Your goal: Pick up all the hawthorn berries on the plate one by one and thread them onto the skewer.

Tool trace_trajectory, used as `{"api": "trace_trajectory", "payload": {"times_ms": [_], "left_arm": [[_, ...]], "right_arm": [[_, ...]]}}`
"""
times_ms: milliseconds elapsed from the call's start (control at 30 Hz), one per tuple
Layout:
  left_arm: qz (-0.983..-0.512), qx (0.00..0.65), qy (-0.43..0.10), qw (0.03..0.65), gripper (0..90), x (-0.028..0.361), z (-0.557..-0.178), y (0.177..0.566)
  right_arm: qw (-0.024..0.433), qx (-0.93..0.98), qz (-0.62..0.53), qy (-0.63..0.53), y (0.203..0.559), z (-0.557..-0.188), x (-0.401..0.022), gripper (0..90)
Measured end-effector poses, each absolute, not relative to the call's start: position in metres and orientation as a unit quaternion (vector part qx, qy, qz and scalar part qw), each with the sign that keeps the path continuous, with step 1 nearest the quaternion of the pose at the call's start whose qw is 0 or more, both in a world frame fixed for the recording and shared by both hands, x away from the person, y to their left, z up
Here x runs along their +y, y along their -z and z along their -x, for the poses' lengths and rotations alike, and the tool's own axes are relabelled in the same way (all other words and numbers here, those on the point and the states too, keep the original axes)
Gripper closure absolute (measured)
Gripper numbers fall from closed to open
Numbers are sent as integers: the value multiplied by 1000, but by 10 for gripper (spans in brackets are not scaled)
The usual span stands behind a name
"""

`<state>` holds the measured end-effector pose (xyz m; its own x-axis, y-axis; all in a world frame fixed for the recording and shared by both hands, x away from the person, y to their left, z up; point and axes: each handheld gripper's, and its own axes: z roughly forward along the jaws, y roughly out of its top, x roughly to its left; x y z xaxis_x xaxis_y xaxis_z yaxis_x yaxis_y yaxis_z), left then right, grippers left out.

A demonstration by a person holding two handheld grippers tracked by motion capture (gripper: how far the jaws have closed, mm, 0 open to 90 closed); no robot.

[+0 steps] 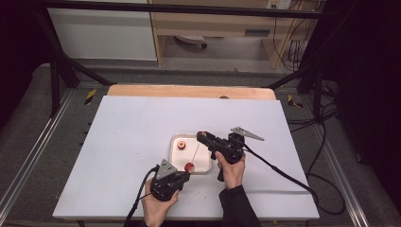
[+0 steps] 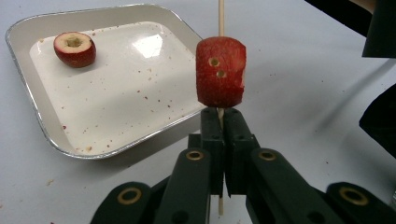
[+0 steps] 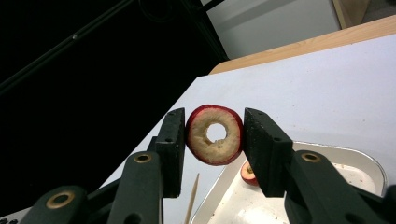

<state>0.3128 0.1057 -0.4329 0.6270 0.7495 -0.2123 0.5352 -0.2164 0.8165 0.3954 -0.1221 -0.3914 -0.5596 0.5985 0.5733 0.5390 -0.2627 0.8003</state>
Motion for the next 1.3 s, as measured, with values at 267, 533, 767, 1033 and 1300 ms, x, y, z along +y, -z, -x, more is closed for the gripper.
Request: {"api": "trace_trajectory", "payload": {"times_ms": [267, 533, 767, 1033, 1300], "left_arm": [[-766, 424, -105, 472, 881, 105, -314, 432], [-764, 426, -103, 474, 881, 103, -314, 433], [-761, 432, -93, 475, 881, 102, -315, 433], [-758, 438, -85, 476, 881, 102, -315, 434], [-756, 439, -86, 477, 881, 102, -315, 433]], "right_arm": [[28, 605, -459, -650, 392, -394, -121, 606], [30, 612, -456, -646, 394, -393, -120, 606], [42, 614, -447, -648, 396, -393, -119, 606], [50, 612, -442, -654, 397, -392, -118, 607], [46, 611, -443, -654, 397, -392, -118, 607]]}}
